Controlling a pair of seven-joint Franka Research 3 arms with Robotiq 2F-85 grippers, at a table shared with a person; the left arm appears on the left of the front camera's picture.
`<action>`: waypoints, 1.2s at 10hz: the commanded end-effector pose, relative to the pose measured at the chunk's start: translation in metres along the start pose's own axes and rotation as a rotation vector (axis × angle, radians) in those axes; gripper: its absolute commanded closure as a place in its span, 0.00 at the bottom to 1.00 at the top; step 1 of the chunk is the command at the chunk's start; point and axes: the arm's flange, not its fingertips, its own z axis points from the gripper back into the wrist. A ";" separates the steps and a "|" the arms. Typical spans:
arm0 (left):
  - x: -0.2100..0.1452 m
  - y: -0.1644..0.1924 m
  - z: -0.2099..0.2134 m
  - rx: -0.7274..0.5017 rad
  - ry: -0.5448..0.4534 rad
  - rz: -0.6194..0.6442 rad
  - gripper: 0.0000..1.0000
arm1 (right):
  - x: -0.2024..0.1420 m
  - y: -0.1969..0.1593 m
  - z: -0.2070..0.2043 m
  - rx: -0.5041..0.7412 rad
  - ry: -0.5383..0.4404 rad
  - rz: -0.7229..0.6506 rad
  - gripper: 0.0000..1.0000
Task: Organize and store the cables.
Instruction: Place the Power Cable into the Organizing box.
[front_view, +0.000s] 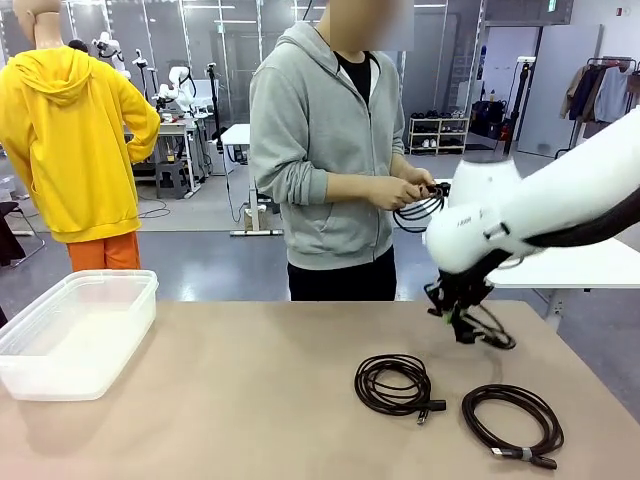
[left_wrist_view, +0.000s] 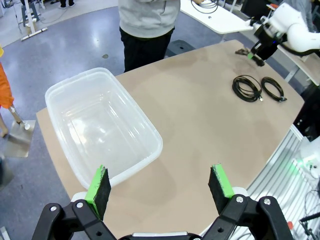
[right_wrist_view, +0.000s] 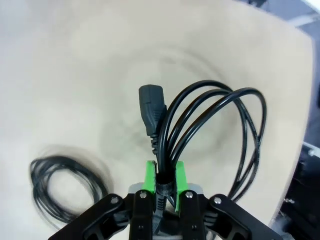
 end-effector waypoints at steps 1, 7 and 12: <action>0.000 -0.001 0.001 -0.011 -0.006 -0.016 0.00 | -0.001 0.024 0.048 -0.076 0.020 -0.022 0.81; 0.000 -0.001 0.001 -0.011 -0.006 -0.016 0.00 | 0.007 0.186 0.104 -0.019 -0.051 0.102 0.81; 0.000 -0.001 0.001 -0.011 -0.006 -0.016 0.00 | -0.002 0.352 0.062 -0.069 0.000 0.229 0.81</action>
